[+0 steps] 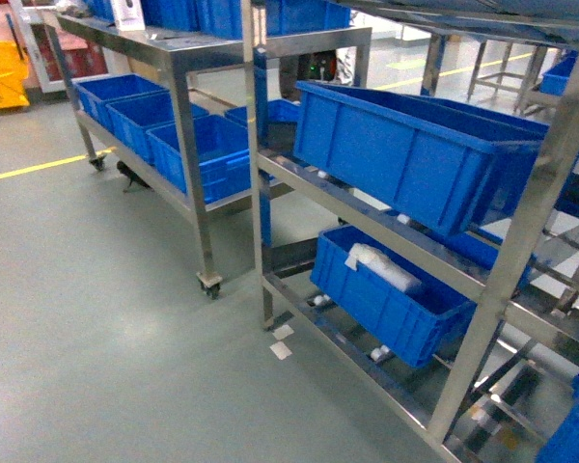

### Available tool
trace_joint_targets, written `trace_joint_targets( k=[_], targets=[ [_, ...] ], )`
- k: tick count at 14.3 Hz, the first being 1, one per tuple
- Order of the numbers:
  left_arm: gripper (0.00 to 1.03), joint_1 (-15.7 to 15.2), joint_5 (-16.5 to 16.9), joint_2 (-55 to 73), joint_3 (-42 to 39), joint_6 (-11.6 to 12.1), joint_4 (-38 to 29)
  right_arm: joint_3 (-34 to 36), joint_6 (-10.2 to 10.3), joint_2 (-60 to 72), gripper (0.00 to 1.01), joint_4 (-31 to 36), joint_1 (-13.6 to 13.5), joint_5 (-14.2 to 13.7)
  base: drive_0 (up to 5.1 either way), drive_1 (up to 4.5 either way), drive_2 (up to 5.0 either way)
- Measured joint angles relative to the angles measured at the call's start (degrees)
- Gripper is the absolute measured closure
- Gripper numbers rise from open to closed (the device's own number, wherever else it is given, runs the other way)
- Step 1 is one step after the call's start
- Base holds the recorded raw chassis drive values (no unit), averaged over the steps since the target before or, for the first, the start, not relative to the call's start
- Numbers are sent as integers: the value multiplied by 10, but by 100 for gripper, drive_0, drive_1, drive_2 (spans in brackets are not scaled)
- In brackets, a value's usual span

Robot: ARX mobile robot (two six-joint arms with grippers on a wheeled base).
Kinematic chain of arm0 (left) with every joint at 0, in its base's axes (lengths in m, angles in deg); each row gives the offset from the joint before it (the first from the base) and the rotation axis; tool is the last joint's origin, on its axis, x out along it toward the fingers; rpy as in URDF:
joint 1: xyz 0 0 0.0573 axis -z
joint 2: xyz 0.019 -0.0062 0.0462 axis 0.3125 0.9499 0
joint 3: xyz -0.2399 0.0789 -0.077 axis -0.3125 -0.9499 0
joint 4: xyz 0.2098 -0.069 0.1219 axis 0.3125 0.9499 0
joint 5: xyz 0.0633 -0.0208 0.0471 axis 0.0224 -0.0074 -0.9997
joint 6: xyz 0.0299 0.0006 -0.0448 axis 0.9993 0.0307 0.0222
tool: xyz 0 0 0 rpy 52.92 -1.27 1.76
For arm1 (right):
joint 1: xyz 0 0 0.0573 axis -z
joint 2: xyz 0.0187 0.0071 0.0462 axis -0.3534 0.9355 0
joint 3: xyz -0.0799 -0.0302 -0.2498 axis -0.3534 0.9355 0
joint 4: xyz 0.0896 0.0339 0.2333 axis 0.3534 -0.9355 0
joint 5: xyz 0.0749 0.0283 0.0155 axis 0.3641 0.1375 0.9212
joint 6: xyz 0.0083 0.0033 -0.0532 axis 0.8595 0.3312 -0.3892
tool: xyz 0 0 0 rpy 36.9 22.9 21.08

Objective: Pick red block from blue box to shelf

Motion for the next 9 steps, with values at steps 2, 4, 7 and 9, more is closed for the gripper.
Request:
trace_joint_targets(
  k=[2,4,7,9],
  targets=[
    [5,0,0,0,0,0,0,0,0,0,76,0,0,0,-153,-153,-153],
    [5,0,0,0,0,0,0,0,0,0,76,0,0,0,-154,-154,-154],
    [5,0,0,0,0,0,0,0,0,0,76,0,0,0,-170,-170,-170],
    [5,0,0,0,0,0,0,0,0,0,76,0,0,0,-155,-155,-155]
  ],
)
